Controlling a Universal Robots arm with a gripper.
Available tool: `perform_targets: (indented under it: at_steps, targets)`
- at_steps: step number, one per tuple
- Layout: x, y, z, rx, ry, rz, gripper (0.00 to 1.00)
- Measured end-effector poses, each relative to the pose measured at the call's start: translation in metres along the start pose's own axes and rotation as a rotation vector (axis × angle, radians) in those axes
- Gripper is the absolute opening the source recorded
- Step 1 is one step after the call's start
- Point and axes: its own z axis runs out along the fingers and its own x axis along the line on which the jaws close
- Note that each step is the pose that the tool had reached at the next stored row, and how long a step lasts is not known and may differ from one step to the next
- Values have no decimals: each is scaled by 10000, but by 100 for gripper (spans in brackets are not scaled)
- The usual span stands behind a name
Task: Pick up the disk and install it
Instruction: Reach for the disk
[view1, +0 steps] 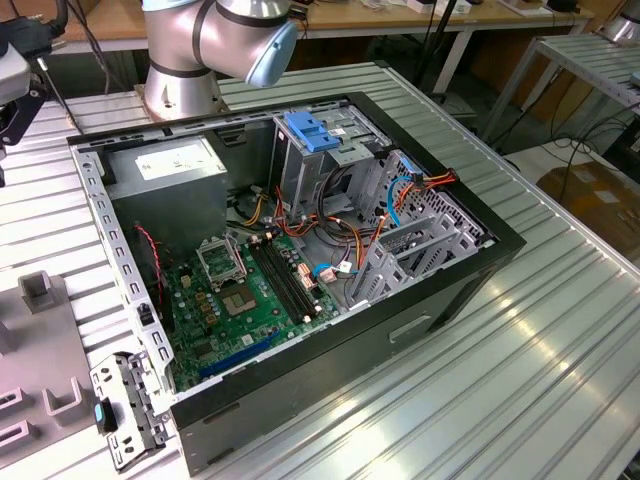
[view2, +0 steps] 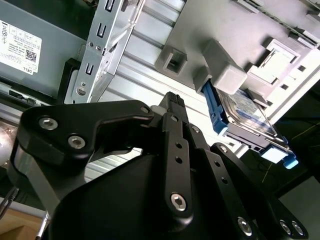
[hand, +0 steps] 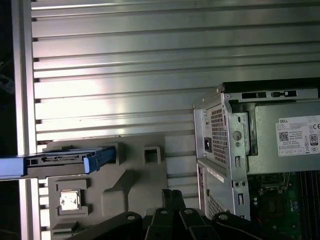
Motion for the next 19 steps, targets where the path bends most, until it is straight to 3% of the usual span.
perform_targets:
  at_steps: [13, 19]
  targets:
    - [104, -8, -3, 0, 0, 0, 11]
    - [194, -15, -5, -1, -1, 0, 11]
